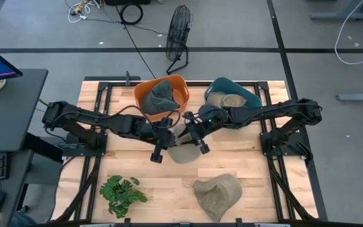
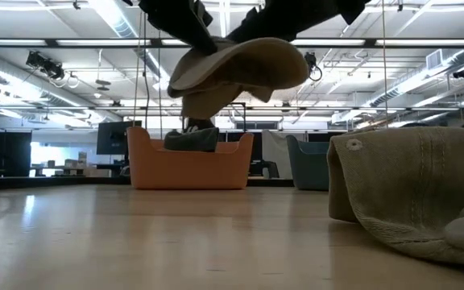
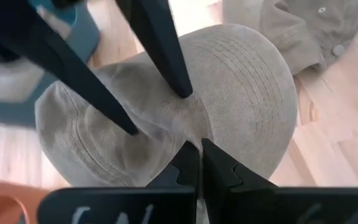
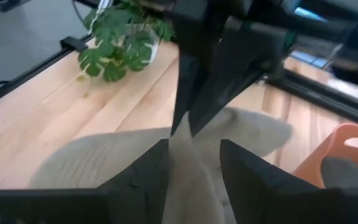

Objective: Pick & Place hat
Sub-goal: Put the top brown cap into the blue bin

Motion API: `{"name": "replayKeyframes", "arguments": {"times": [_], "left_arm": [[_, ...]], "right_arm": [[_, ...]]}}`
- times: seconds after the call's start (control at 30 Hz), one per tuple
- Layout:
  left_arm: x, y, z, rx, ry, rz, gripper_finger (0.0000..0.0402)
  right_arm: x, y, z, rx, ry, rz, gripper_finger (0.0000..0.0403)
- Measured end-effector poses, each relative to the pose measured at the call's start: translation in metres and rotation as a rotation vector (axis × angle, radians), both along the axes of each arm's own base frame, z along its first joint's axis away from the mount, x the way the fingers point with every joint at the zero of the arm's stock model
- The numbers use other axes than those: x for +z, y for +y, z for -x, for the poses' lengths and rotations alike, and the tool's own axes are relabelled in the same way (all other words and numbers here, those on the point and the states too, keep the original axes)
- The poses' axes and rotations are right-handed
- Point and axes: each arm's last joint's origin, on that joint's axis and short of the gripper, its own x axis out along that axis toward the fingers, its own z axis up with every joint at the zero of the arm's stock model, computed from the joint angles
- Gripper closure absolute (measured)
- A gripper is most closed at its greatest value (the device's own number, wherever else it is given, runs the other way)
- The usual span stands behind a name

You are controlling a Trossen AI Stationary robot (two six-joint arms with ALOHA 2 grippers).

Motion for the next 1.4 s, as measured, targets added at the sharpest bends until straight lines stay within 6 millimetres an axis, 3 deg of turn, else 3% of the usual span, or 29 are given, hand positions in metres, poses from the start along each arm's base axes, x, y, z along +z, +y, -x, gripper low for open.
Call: {"name": "replayKeyframes", "arguments": {"times": [0.43,0.53,0.77,1.03,1.4], "left_arm": [[0.004,-0.003,-0.004,-0.061,-0.059,-0.057,0.0397],[0.004,-0.002,-0.004,-0.036,-0.061,-0.069,0.0396],[0.004,0.001,-0.004,0.046,-0.065,-0.021,0.0393],[0.007,0.009,-0.005,0.339,-0.094,0.279,0.0368],[0.006,0.011,-0.005,0.468,-0.109,0.338,0.029]], "right_arm": [[-0.004,-0.001,0.003,-0.039,0.076,-0.03,0.0259],[-0.007,-0.001,0.005,-0.05,0.111,-0.039,0.0285],[-0.01,-0.001,0.009,-0.042,0.173,-0.061,0.0392],[-0.02,-0.001,0.012,-0.077,0.261,-0.104,0.0397],[-0.028,-0.004,0.021,-0.238,0.404,-0.065,0.0401]]}}
